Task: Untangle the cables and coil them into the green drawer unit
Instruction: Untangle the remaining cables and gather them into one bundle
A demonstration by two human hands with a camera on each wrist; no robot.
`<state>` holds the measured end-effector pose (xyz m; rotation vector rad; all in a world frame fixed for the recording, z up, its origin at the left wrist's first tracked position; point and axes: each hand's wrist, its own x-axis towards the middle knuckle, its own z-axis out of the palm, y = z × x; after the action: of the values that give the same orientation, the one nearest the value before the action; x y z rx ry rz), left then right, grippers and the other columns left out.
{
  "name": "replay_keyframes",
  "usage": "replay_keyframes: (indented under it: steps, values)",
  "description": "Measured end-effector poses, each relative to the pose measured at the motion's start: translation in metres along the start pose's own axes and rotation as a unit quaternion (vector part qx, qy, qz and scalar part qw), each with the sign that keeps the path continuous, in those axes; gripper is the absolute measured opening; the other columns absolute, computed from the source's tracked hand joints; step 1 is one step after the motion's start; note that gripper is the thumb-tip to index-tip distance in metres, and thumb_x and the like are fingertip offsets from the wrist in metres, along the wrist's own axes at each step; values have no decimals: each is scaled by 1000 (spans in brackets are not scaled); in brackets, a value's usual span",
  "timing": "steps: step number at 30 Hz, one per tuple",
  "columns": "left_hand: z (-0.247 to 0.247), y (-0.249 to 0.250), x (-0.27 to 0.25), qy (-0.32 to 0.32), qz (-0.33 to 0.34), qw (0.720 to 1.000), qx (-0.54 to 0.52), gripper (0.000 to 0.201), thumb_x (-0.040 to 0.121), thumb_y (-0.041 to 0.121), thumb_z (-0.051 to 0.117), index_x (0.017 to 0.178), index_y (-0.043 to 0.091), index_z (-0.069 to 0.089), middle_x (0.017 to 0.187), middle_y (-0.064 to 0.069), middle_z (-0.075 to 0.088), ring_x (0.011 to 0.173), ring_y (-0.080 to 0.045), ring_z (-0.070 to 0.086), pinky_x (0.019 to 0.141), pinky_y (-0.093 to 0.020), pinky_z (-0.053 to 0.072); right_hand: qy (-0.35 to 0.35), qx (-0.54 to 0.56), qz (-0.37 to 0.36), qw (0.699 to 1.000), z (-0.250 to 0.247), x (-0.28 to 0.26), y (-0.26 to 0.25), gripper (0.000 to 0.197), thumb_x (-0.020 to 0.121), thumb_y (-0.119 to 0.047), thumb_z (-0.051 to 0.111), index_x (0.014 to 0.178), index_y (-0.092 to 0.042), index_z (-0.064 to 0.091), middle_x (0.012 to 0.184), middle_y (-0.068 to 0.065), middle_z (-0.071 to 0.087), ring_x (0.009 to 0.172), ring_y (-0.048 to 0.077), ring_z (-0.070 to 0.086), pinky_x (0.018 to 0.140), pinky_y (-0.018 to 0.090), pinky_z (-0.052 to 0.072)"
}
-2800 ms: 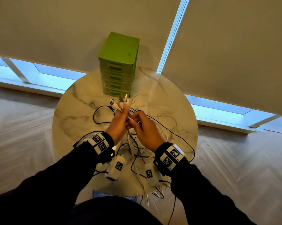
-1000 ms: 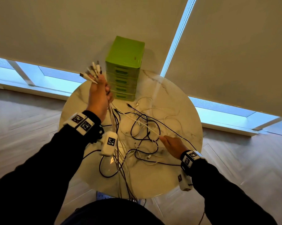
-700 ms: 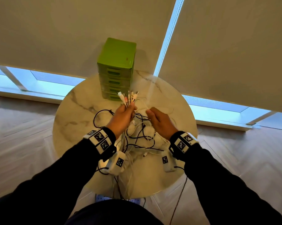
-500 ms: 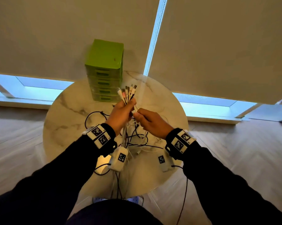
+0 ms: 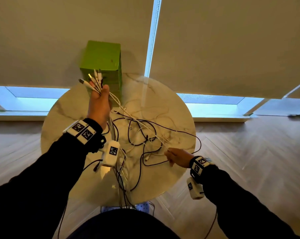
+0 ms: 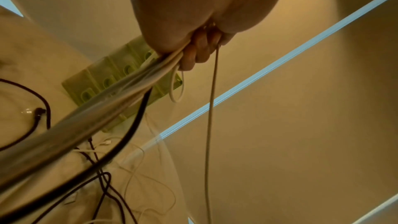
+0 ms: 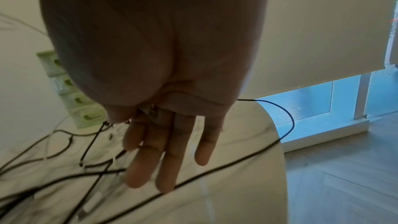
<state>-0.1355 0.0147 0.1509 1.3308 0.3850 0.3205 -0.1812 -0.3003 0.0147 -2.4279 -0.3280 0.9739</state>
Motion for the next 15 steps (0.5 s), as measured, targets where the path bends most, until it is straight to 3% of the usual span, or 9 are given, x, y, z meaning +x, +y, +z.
replay_keyframes:
  steps: [4,7,9,12,15]
  values:
    - [7,-10,-13,-34,-10,999,7,9,107,25,45,102,26,52,61,14,41,49,0,38,48,-19,33,24,-8,14,1000,-20,-5,-10,28,105,-34,45,99,-14,65,93,-2,74,95,18,67,91,34,50]
    - [28,-23,-32,-98,-30,995,4,12,107,29,47,96,25,51,64,8,35,52,-5,34,50,-22,32,103,2,-8,995,-33,-17,-15,15,98,-34,57,94,-24,67,87,-9,74,86,10,69,87,36,56]
    - [46,-34,-48,-142,-29,989,37,14,107,32,46,104,20,51,65,7,32,53,-6,33,52,-24,33,164,75,-44,983,-36,-30,-12,6,91,-29,70,92,-24,67,81,-6,74,78,8,71,85,38,59]
    - [75,-49,-69,-180,-48,980,75,34,106,37,46,128,12,49,66,4,35,54,-8,36,55,-27,36,170,149,-61,972,-40,-58,-13,28,81,-26,82,101,-23,63,76,5,70,71,13,68,80,39,59]
    - [103,-59,-89,-234,-77,967,69,16,106,35,46,110,20,50,65,5,35,51,-7,34,54,-25,35,149,148,-64,976,-39,-87,-23,33,86,-39,75,110,-27,56,75,11,67,68,16,67,72,28,58]
